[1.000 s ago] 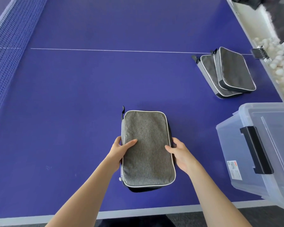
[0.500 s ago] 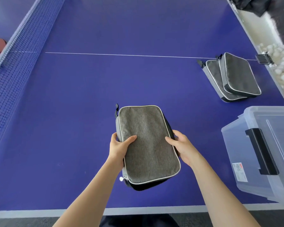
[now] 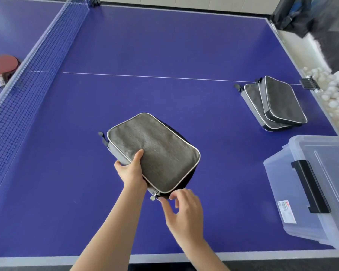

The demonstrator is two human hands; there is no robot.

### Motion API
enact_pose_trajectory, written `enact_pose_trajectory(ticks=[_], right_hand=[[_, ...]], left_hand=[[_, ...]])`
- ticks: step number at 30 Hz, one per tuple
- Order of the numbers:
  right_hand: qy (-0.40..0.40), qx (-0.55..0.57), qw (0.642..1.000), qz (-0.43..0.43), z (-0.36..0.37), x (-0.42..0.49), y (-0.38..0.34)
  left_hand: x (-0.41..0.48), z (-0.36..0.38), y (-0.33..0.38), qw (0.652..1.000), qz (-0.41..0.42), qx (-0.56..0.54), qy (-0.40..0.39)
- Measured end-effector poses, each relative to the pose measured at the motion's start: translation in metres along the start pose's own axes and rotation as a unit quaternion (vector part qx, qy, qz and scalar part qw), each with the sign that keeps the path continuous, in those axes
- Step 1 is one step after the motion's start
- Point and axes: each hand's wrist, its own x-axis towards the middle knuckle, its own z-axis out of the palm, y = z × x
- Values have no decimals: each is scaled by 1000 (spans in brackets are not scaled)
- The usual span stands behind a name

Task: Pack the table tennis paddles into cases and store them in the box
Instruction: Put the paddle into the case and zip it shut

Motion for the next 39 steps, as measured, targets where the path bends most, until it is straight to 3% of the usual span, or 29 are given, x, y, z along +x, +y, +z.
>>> enact_pose_trajectory(ticks=[9, 21, 25, 35, 39], right_hand=[[-19, -96, 992, 82, 22, 22, -14], [6, -104, 994, -17, 16, 20, -7], [19, -108, 994, -7, 6, 21, 6], [36, -65, 991, 112, -16, 57, 48], [24, -82, 992, 94, -28, 76, 66]], left_hand=[[-16, 15, 11, 993, 8, -87, 75], [-17, 10, 20, 994, 7, -79, 81], [-12, 4, 22, 994, 4, -72, 81], [-6, -14, 24, 1000, 10, -19, -16], [-8, -21, 27, 997, 8, 7, -79]])
